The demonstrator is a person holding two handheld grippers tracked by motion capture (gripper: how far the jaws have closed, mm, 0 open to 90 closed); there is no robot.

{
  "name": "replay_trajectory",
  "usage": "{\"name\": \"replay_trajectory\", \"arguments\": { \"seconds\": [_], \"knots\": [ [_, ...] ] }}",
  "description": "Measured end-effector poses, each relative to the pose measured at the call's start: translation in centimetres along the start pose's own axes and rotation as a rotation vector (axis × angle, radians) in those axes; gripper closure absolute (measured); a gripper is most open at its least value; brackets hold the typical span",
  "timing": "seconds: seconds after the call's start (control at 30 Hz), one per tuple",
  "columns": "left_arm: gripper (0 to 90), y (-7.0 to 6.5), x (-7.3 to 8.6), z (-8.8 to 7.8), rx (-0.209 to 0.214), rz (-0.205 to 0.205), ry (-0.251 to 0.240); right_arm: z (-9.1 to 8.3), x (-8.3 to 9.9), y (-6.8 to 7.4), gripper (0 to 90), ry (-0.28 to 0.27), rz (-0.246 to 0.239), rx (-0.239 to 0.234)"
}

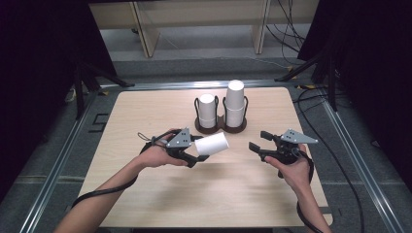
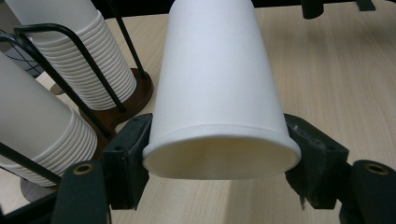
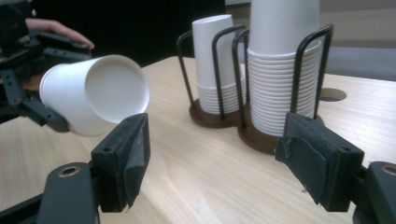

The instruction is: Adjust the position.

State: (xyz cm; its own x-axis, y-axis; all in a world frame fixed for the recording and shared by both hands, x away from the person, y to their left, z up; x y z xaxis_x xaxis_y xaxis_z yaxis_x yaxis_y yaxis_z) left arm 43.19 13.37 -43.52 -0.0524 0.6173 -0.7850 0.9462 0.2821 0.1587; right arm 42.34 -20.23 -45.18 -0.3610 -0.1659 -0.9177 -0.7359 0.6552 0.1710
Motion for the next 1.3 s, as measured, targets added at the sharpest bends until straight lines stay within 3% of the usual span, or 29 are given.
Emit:
{"name": "replay_trajectory", "arguments": {
  "seconds": [0.1,0.13,0.2,0.33,0.37,0.47,0.53,0.63,0.7,0.73,0.8,0.9,1.0,1.1,1.2,1.3],
  "knots": [
    [30.0,0.1,-0.1,-0.2,0.012,0.013,0.013,0.2,0.1,0.2,24.8,0.006,-0.005,-0.013],
    [30.0,0.1,-0.1,-0.2,0.009,0.014,0.014,0.3,0.0,0.1,24.7,0.006,-0.036,-0.016],
    [30.0,0.1,-0.2,-0.3,0.013,0.017,0.019,0.4,0.0,0.2,24.7,0.015,-0.029,-0.044],
    [30.0,0.1,-0.2,-0.4,0.025,0.029,0.03,0.5,0.0,0.3,24.7,0.039,-0.055,-0.045],
    [30.0,0.1,-0.2,-0.4,0.031,0.036,0.036,0.6,0.0,0.4,24.7,0.048,-0.058,-0.075],
    [30.0,0.1,-0.2,-0.5,0.037,0.047,0.043,0.7,0.1,0.5,24.7,0.059,-0.059,-0.08],
    [30.0,0.2,-0.2,-0.5,0.035,0.071,0.064,0.8,0.0,0.4,24.8,0.06,-0.089,-0.086],
    [30.0,0.3,-0.2,-0.6,0.037,0.077,0.067,0.9,0.0,0.6,24.8,0.053,-0.083,-0.084],
    [29.9,0.2,-0.3,-0.6,0.048,0.076,0.074,1.0,0.0,0.6,24.8,0.061,-0.095,-0.107],
    [30.0,0.2,-0.3,-0.7,0.055,0.084,0.086,1.0,0.1,0.9,24.8,0.075,-0.061,-0.125],
    [30.0,0.2,-0.4,-0.8,0.062,0.105,0.112,1.0,0.1,0.9,24.8,0.093,-0.095,-0.122],
    [30.0,0.2,-0.4,-0.9,0.066,0.117,0.129,1.3,0.1,1.0,24.8,0.077,-0.102,-0.127],
    [30.0,0.0,-0.4,-0.8,0.067,0.131,0.144,1.3,0.3,1.1,24.7,0.108,-0.105,-0.137],
    [30.0,0.0,-0.4,-0.9,0.067,0.148,0.158,1.3,0.5,1.4,24.5,0.133,-0.074,-0.148],
    [30.1,0.0,-0.5,-1.0,0.068,0.168,0.178,1.6,0.5,1.3,24.5,0.116,-0.112,-0.146],
    [30.0,0.0,-0.7,-1.0,0.079,0.194,0.202,1.8,0.5,1.4,24.6,0.125,-0.118,-0.165]
  ]
}}
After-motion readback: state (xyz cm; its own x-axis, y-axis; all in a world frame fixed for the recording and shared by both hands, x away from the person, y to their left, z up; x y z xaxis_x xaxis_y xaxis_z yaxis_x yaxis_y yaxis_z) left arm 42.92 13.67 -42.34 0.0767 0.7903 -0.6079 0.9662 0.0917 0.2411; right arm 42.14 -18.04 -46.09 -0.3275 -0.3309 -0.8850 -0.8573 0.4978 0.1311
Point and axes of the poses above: each handheld gripper's, and its own axes: z roughly forward along the jaws, x roughly out of its underside, y roughly to its left, the point moved 2 cm from there along z, roughly forward along the jaws, and after that the axes turned 8 degrees about y, right-handed, at the moved point
